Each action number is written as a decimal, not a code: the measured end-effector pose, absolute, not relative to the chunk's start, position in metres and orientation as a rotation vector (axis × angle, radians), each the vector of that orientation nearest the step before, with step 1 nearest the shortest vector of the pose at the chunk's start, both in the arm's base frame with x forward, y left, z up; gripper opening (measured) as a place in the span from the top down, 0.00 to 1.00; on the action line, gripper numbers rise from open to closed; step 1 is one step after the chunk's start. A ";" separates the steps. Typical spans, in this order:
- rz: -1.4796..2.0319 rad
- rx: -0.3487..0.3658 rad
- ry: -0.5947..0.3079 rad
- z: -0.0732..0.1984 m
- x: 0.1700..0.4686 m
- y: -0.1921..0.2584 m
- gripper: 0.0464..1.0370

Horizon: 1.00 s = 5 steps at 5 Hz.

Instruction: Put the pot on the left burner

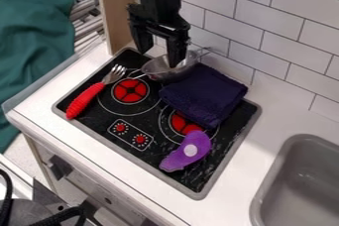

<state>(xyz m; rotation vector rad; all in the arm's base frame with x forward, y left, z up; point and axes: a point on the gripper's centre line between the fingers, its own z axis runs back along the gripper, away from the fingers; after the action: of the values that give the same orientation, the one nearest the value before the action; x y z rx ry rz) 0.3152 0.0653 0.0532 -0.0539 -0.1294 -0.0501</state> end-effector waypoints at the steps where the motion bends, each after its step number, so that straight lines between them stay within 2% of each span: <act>1: -0.044 -0.064 -0.094 0.042 0.312 0.064 0.04; 2: -0.042 -0.060 -0.060 0.030 0.324 0.070 0.04; 5: -0.063 -0.044 -0.064 0.025 0.355 0.075 0.04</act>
<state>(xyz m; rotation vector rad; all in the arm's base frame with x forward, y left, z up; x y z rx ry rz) 0.3551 0.0752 0.0252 -0.0443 -0.0642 -0.0625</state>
